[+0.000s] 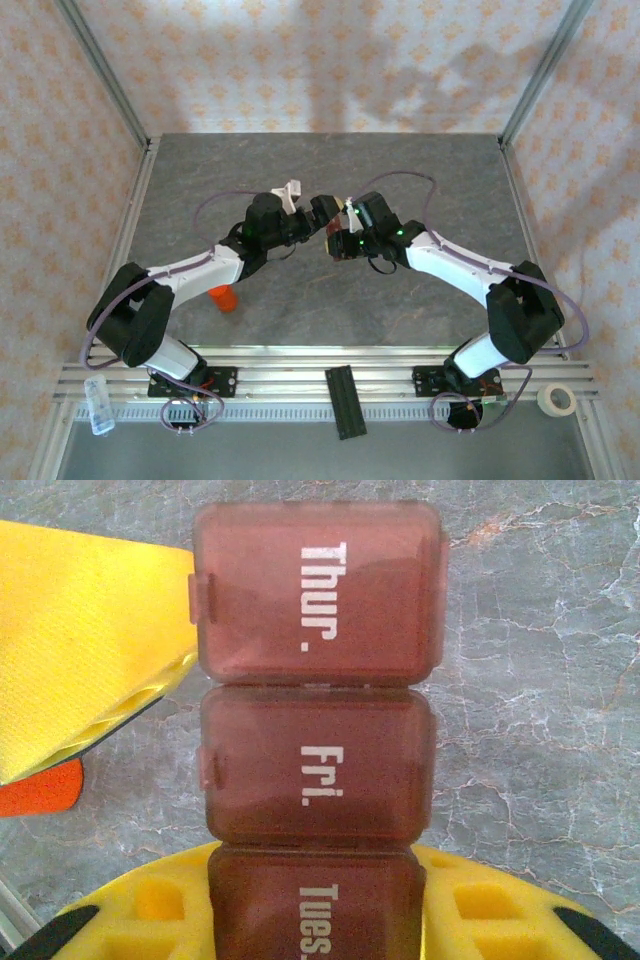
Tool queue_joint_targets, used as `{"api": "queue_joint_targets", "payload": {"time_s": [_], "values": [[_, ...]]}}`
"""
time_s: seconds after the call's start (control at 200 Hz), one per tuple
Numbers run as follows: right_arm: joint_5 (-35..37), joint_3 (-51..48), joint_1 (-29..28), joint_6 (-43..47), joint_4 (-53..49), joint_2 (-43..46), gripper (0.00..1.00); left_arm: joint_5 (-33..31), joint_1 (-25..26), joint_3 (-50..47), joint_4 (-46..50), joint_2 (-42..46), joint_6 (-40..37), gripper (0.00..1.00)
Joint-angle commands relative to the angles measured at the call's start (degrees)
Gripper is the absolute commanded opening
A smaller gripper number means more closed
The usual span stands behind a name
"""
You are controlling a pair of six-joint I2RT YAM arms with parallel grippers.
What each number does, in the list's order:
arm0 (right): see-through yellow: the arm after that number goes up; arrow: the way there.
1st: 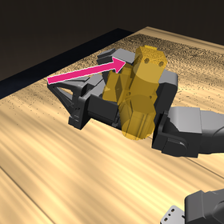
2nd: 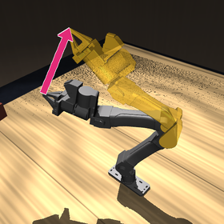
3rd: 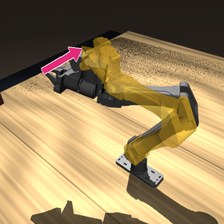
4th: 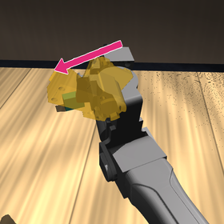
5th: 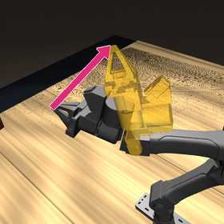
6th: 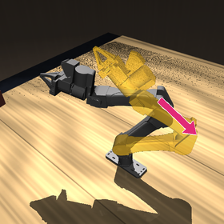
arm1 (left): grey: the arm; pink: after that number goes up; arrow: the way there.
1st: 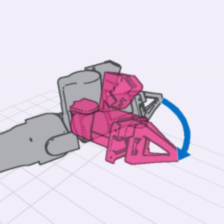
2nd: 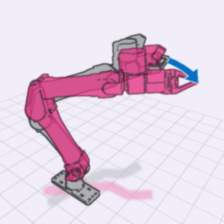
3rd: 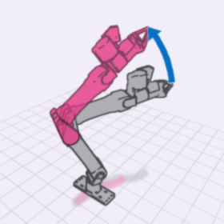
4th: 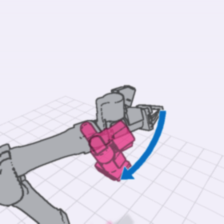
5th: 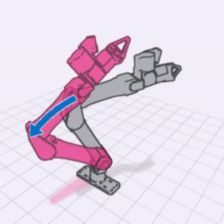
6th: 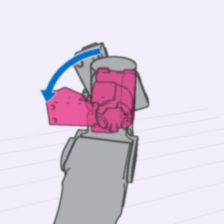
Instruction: Sort the pills into containers
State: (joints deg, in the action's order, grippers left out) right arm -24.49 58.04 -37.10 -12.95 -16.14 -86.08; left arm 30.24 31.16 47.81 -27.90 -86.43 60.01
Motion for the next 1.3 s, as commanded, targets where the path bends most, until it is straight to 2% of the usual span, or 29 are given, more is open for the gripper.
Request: {"api": "queue_joint_targets", "payload": {"time_s": [0.0, 0.571, 1.291], "values": [[-0.5, 0.3, 0.0, -0.3, 1.9, -0.3, 0.27, 1.1, 0.7, 2.4, -1.9, -0.6, 0.2, 1.00], [0.1, -0.1, 0.0, -0.6, 3.0, -1.2, 0.27, 0.7, 2.3, 3.3, -3.5, -0.4, 1.8, 1.00], [0.6, -2.0, 0.0, -1.1, 3.7, -1.0, 0.27, 0.6, 2.6, 3.2, -13.1, -1.6, 8.5, 0.99]]}}
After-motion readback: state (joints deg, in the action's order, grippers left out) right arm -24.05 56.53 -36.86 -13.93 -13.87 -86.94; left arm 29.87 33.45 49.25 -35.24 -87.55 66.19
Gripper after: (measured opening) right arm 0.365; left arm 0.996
